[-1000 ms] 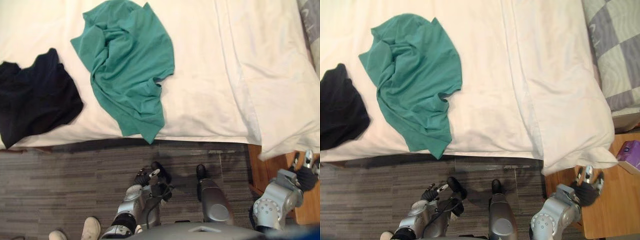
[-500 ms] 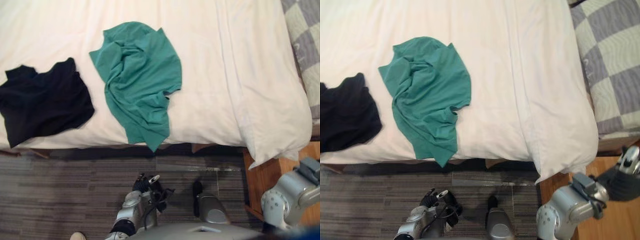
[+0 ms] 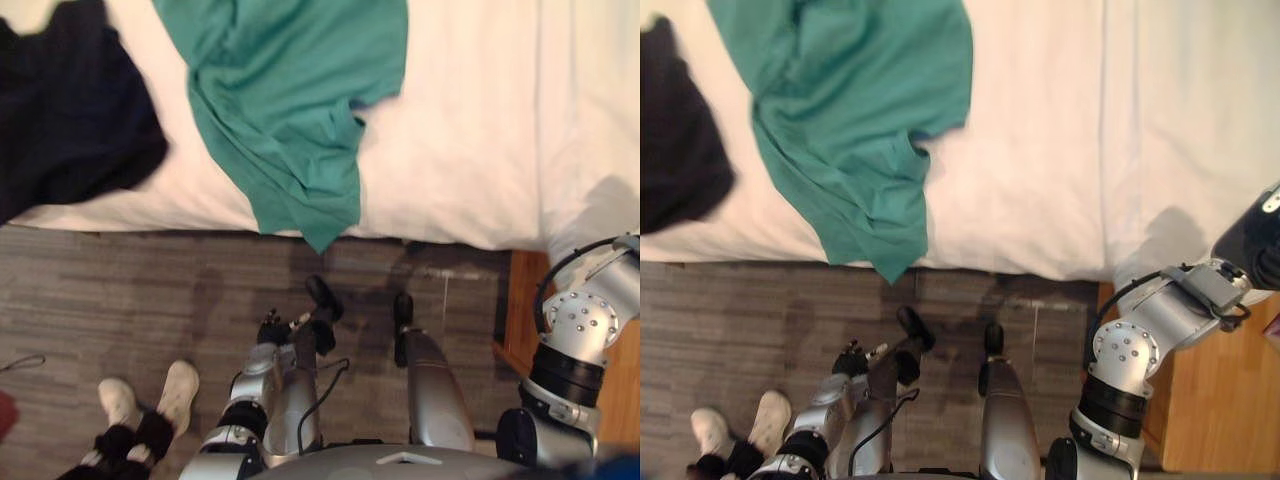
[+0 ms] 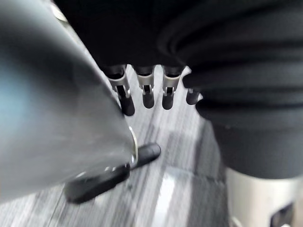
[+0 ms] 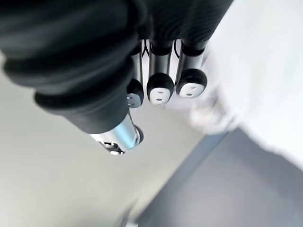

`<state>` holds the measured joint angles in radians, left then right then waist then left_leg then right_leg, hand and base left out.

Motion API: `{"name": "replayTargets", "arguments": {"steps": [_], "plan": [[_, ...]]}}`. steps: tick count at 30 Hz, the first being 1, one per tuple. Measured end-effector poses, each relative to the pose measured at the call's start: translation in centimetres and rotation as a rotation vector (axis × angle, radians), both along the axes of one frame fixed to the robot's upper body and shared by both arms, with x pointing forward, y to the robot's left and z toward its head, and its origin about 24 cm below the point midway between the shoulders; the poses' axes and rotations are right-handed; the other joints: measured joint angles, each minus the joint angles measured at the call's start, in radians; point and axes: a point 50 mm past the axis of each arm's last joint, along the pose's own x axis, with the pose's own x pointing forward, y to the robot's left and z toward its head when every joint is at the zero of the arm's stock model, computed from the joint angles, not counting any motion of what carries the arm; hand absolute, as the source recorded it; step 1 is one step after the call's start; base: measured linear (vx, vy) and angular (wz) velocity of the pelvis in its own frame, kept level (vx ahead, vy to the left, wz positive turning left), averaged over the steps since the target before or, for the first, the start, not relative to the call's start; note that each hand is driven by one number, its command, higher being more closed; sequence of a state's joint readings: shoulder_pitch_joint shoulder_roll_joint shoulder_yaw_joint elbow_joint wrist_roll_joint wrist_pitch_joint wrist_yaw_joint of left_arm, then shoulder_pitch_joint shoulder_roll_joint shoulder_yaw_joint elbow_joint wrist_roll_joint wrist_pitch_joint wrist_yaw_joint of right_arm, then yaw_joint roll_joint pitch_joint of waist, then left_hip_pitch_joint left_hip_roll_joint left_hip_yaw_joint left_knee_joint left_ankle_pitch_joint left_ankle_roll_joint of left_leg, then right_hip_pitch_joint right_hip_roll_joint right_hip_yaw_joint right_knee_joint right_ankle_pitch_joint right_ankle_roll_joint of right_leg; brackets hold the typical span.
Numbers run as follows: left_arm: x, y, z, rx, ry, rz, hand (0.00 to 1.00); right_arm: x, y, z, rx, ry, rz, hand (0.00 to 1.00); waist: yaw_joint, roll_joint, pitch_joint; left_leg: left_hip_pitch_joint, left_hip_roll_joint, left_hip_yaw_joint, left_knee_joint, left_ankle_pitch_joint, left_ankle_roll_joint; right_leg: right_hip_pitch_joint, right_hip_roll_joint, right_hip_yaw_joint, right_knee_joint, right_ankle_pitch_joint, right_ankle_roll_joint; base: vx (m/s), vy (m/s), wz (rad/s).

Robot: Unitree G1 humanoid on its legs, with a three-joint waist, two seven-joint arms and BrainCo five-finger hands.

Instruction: Tidy the bed and pick cloth on bed and put in laundry

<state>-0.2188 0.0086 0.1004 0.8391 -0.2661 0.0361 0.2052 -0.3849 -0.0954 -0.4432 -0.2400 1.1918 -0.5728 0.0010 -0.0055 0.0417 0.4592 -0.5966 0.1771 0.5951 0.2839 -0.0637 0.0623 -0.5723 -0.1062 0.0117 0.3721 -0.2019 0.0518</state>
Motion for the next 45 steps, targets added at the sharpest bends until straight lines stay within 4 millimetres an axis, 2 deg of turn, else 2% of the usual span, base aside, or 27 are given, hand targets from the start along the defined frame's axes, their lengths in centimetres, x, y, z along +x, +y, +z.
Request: {"name": "replayTargets", "arguments": {"steps": [3, 7, 12, 15, 17, 19, 20, 22, 23, 24, 26, 27, 29, 32, 35, 39, 40, 41, 43, 44, 45], "plan": [[1.7, 0.2, 1.2, -0.02, -0.052, 0.054, 0.0, 0.8, -0.1, 0.0, -0.024, -0.027, 0.043, 1.0, -0.002, 0.018, 0.047, -0.066, 0.001, 0.002, -0.002, 0.014, 0.011, -0.068, 0.001, 0.002, 0.001, 0.011, 0.003, -0.01, 0.007, -0.02], [2.9, 0.0, 2.1, -0.048, -0.082, 0.101, 0.0, 1.1, -0.3, 1.3, -0.07, -0.124, 0.075, 1.0, 0.0, 0.017, 0.051, -0.125, 0.003, 0.002, -0.005, 0.028, 0.026, -0.132, 0.003, 0.001, 0.002, 0.028, 0.005, 0.0, 0.0, 0.0], [3.2, 0.2, 2.3, -0.102, -0.094, 0.163, 0.0, 0.9, 0.3, 1.9, -0.229, -0.229, 0.084, 1.0, 0.005, 0.017, 0.051, -0.158, 0.003, 0.004, -0.018, 0.038, 0.023, -0.174, 0.005, 0.002, 0.006, 0.032, 0.003, 0.0, 0.0, 0.0], [2.9, 0.1, 2.1, -0.161, -0.097, 0.224, 0.0, 0.4, 0.7, 0.9, -0.303, -0.303, 0.096, 1.0, 0.005, 0.017, 0.051, -0.154, -0.002, 0.01, -0.064, 0.066, 0.016, -0.181, 0.013, 0.002, -0.017, 0.051, 0.001, -0.02, -0.009, -0.06], [2.8, 0.1, 2.0, -0.185, -0.103, 0.262, 0.0, -0.3, 1.0, -0.7, -0.33, -0.334, 0.105, 1.0, 0.006, 0.017, 0.051, -0.145, -0.004, 0.017, -0.094, 0.083, 0.011, -0.18, 0.019, 0.003, -0.032, 0.062, -0.002, -0.01, -0.02, -0.08], [2.4, 0.0, 1.6, -0.231, -0.097, 0.322, 0.0, -1.4, 1.1, -4.0, -0.306, -0.325, 0.099, 1.0, 0.002, 0.016, 0.052, -0.103, -0.017, 0.032, -0.147, 0.108, 0.004, -0.154, 0.021, 0.013, -0.057, 0.069, -0.001, 0.01, -0.018, -0.11], [2.2, 0.0, 1.5, -0.241, -0.093, 0.333, 0.0, -1.6, 1.1, -4.6, -0.297, -0.317, 0.098, 1.0, -0.001, 0.016, 0.052, -0.093, -0.019, 0.033, -0.156, 0.11, 0.002, -0.145, 0.021, 0.014, -0.062, 0.07, -0.001, 0.03, -0.003, -0.14], [1.7, 0.1, 0.9, -0.258, -0.079, 0.369, 0.0, -2.7, 0.1, -8.7, -0.207, -0.216, 0.072, 1.0, -0.013, 0.014, 0.052, -0.014, -0.031, 0.053, -0.204, 0.12, -0.009, -0.077, 0.025, 0.03, -0.101, 0.083, 0.0, 0.04, 0.015, -0.21], [1.6, 0.3, 0.8, -0.261, -0.078, 0.378, 0.0, -2.8, -0.2, -9.5, -0.182, -0.191, 0.064, 1.0, -0.016, 0.014, 0.052, 0.001, -0.035, 0.054, -0.213, 0.121, -0.011, -0.063, 0.025, 0.032, -0.108, 0.085, 0.0, 0.04, 0.021, -0.2], [1.3, 0.7, 0.6, -0.271, -0.08, 0.403, 0.0, -3.2, -0.8, -11.2, -0.126, -0.138, 0.049, 1.0, -0.025, 0.014, 0.051, 0.027, -0.039, 0.059, -0.226, 0.123, -0.013, -0.037, 0.024, 0.035, -0.123, 0.087, 0.002, 0.05, 0.024, -0.11], [1.1, 1.5, 0.6, -0.294, -0.117, 0.444, 0.0, -4.5, -2.1, -15.4, 0.022, 0.014, 0.025, 1.0, -0.044, 0.013, 0.05, 0.079, -0.047, 0.076, -0.249, 0.124, -0.015, 0.006, 0.022, 0.046, -0.138, 0.092, 0.007, 0.07, 0.036, -0.17], [1.1, 1.5, 0.6, -0.298, -0.121, 0.441, 0.0, -4.8, -2.3, -16.2, 0.049, 0.049, 0.023, 1.0, -0.045, 0.013, 0.05, 0.09, -0.05, 0.081, -0.252, 0.124, -0.015, 0.014, 0.021, 0.049, -0.141, 0.093, 0.007, 0.07, 0.037, -0.21], [1.0, 2.1, 0.5, -0.309, -0.132, 0.426, 0.0, -6.0, -3.2, -19.4, 0.209, 0.198, 0.025, 1.0, -0.058, 0.012, 0.049, 0.151, -0.058, 0.099, -0.267, 0.122, -0.017, 0.068, 0.018, 0.059, -0.159, 0.099, 0.017, 0.09, 0.036, -0.22], [0.9, 2.3, 0.3, -0.33, -0.125, 0.369, 0.0, -7.4, -4.1, -20.5, 0.296, 0.282, 0.013, 1.0, -0.062, 0.008, 0.046, 0.218, -0.057, 0.108, -0.265, 0.115, -0.025, 0.13, 0.018, 0.059, -0.16, 0.103, 0.025, 0.09, 0.011, -0.18], [0.0, 3.1, -0.2, -0.286, -0.09, 0.258, 0.0, -8.4, -5.4, -19.1, 0.229, 0.299, -0.001, 1.0, -0.065, -0.012, 0.005, 0.276, -0.055, 0.111, -0.262, 0.105, -0.033, 0.183, 0.018, 0.054, -0.159, 0.103, 0.025, 0.09, -0.006, -0.12], [-1.5, 4.3, -0.8, -0.226, -0.042, 0.168, 0.0, -7.5, -5.6, -12.1, -0.114, 0.169, -0.015, 1.0, -0.06, -0.049, -0.046, 0.309, -0.05, 0.1, -0.235, 0.084, -0.032, 0.232, 0.012, 0.028, -0.159, 0.087, 0.009, 0.05, -0.013, 0.07], [-2.0, 4.5, -1.1, -0.212, -0.02, 0.149, 0.0, -6.4, -4.5, -9.4, -0.276, 0.124, 0.02, 1.0, -0.055, -0.065, -0.055, 0.308, -0.049, 0.097, -0.22, 0.078, -0.03, 0.237, 0.007, 0.022, -0.159, 0.077, 0.006, 0.0, -0.012, 0.15], [-2.1, 4.5, -1.2, -0.209, -0.009, 0.14, 0.0, -6.0, -3.9, -8.3, -0.341, 0.102, 0.041, 1.0, -0.054, -0.068, -0.058, 0.303, -0.049, 0.092, -0.211, 0.076, -0.028, 0.238, 0.003, 0.015, -0.158, 0.074, 0.005, -0.02, -0.005, 0.2], [-3.1, 3.7, -2.0, -0.203, 0.048, 0.088, 0.0, -4.1, -0.5, -4.8, -0.601, 0.045, 0.138, 1.0, -0.049, -0.07, -0.06, 0.294, -0.047, 0.066, -0.192, 0.072, -0.022, 0.245, -0.003, -0.012, -0.144, 0.067, 0.003, -0.04, 0.002, 0.3], [-3.3, 3.4, -2.2, -0.204, 0.062, 0.077, 0.0, -3.7, 0.3, -4.4, -0.637, 0.035, 0.159, 1.0, -0.046, -0.07, -0.06, 0.293, -0.047, 0.058, -0.188, 0.071, -0.021, 0.249, -0.004, -0.017, -0.143, 0.066, 0.003, -0.03, -0.003, 0.34], [-3.7, 3.0, -2.5, -0.201, 0.081, 0.053, 0.0, -2.7, 1.9, -3.6, -0.705, 0.019, 0.211, 1.0, -0.038, -0.069, -0.06, 0.283, -0.042, 0.043, -0.169, 0.067, -0.019, 0.253, -0.005, -0.031, -0.137, 0.065, 0.002, -0.02, -0.013, 0.4]]}}
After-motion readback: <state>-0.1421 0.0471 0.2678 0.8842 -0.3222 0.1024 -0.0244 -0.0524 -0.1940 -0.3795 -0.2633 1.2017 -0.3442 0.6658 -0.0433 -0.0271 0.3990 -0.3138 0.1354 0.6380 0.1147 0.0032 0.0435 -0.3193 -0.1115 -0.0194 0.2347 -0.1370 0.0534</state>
